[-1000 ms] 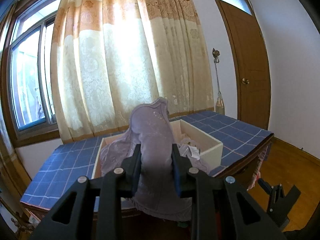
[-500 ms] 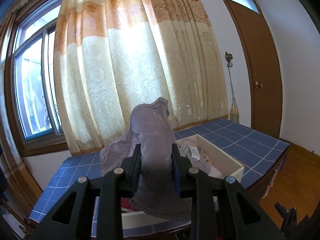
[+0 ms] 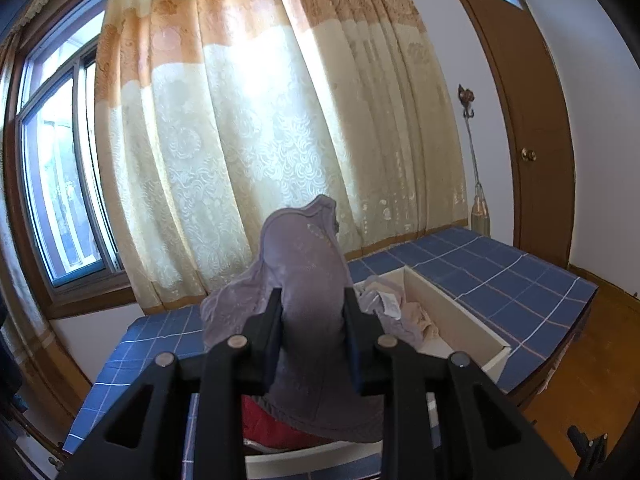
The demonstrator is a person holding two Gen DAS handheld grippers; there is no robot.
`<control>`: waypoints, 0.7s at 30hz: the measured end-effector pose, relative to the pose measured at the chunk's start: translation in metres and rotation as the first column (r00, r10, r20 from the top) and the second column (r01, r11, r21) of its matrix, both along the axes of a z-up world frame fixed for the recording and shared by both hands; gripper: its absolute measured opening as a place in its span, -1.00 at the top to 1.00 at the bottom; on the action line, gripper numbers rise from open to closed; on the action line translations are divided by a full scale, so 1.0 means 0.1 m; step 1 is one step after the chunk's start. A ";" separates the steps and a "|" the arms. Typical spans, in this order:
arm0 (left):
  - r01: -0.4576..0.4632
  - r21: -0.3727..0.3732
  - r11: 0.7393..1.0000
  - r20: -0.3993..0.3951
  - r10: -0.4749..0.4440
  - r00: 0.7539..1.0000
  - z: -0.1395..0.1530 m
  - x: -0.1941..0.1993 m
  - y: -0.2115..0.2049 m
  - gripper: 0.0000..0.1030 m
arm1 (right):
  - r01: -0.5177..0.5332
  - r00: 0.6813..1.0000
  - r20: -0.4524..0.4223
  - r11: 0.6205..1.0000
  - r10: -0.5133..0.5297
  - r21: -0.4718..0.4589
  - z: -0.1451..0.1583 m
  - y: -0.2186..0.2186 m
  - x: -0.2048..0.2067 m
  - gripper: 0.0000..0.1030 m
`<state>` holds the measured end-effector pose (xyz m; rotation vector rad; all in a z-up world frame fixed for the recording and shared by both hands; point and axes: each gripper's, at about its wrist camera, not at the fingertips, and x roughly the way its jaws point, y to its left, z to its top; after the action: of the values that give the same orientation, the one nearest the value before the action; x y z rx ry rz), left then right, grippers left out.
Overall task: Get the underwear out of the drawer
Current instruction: 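Carry the grey-lilac bra over the cream box and lower it inside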
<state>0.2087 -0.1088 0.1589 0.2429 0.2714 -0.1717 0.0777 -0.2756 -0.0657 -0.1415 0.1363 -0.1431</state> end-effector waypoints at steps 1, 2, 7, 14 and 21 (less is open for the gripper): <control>-0.002 0.002 1.000 -0.006 0.002 1.000 0.00 0.05 -0.02 0.51 | 0.000 1.000 0.000 1.000 0.000 -0.001 0.00 0.00 0.00 -0.97; -0.004 0.006 1.000 -0.009 0.004 1.000 -0.01 0.08 -0.04 0.51 | -0.001 1.000 0.001 1.000 0.001 -0.001 0.00 0.00 0.00 -0.97; -0.011 0.023 1.000 -0.028 0.012 1.000 -0.01 0.24 -0.13 0.51 | -0.002 1.000 0.004 1.000 0.002 -0.003 -0.01 0.00 0.00 -0.97; -0.015 0.052 0.999 -0.030 0.016 0.999 0.01 0.35 -0.27 0.51 | -0.003 1.000 0.005 1.000 0.003 -0.004 -0.02 0.01 0.00 -0.97; -0.020 0.060 0.998 -0.069 0.024 0.997 -0.04 0.52 -0.33 0.51 | -0.002 1.000 0.005 1.000 0.002 -0.004 -0.02 0.01 0.00 -0.97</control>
<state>0.2610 -0.1417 0.1549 0.2932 0.3485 -0.1507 0.0774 -0.2751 -0.0673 -0.1456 0.1304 -0.1414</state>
